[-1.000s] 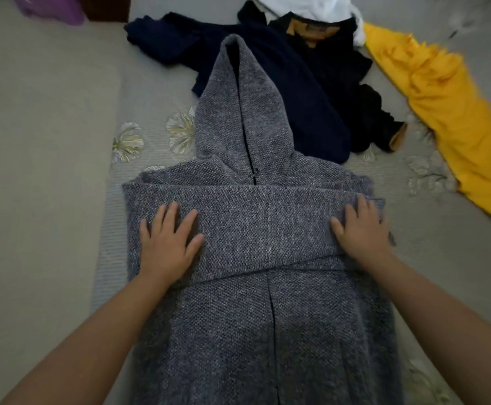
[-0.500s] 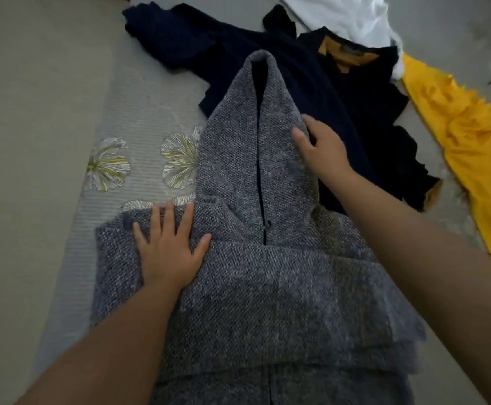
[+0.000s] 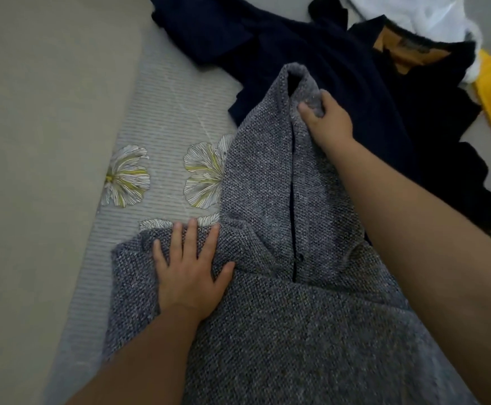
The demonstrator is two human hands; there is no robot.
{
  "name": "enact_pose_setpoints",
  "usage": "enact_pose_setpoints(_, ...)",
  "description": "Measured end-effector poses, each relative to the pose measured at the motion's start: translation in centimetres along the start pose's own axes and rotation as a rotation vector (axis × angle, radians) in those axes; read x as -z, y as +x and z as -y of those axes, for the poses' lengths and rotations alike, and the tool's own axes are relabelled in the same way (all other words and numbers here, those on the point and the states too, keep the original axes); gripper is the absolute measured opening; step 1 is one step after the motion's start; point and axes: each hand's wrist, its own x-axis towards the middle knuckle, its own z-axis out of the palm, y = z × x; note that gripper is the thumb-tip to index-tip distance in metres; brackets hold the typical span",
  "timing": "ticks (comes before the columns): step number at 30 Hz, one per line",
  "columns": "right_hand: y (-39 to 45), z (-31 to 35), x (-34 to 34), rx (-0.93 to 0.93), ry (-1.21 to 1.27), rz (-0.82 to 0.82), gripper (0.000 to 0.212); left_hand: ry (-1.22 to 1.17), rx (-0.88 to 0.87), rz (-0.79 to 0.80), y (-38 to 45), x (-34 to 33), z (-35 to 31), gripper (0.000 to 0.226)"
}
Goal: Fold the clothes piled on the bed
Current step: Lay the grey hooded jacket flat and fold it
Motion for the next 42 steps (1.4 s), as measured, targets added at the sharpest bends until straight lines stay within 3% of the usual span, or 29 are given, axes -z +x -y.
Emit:
enact_pose_setpoints(5, -3.2, 0.5, 1.3, 0.099, 0.005, 0.028, 0.066, 0.010, 0.009, 0.012, 0.2, 0.2, -0.1, 0.075)
enact_pose_setpoints(10, -10.7, -1.2, 3.5, 0.312, 0.054, 0.004, 0.058, -0.100, 0.022, -0.122, -0.4, 0.5, -0.3, 0.088)
enact_pose_setpoints(14, -19.0, -3.9, 3.9, 0.705, -0.270, -0.117, 0.054, -0.372, -0.006, -0.267, -1.5, 1.4, -0.7, 0.084)
enact_pose_setpoints(16, -23.6, -5.8, 3.7, 0.810, -0.456, -0.207, 0.052, -0.548, -0.018, -0.372, -3.5, 1.7, -1.1, 0.091)
enact_pose_setpoints(18, -28.4, -7.8, 3.1, 0.889, -0.534, -0.242, 0.050, -0.632, -0.078, -0.431, -6.3, 2.4, -1.3, 0.092)
enact_pose_setpoints(21, -34.7, -10.4, 2.0, 0.960, -0.544, -0.265, 0.048, -0.495, -0.350, -0.415, -11.0, 2.8, -1.5, 0.073)
enact_pose_setpoints(26, -43.2, -13.3, -0.3, 0.965, -0.529, -0.288, 0.033, -0.101, -0.663, -0.199, -17.3, 1.3, -1.7, 0.070)
enact_pose_setpoints(29, -46.5, -14.9, -1.3, 0.932, -0.437, -0.322, 0.014, 0.013, -0.677, -0.192, -19.6, 0.5, -1.8, 0.073)
enact_pose_setpoints(32, -48.6, -16.5, -2.4, 0.878, -0.349, -0.325, 0.014, 0.137, -0.655, -0.209, -21.5, 0.2, -2.3, 0.080)
enact_pose_setpoints(38, -50.4, -15.4, -0.9, 0.608, 0.017, -0.306, 0.012, 0.072, -0.748, -0.251, -22.7, 0.2, -2.1, 0.064)
enact_pose_setpoints(42, -49.3, -14.0, 0.8, 0.762, -0.028, -0.334, 0.024, 0.069, -0.772, -0.318, -22.5, 1.7, -3.0, 0.052)
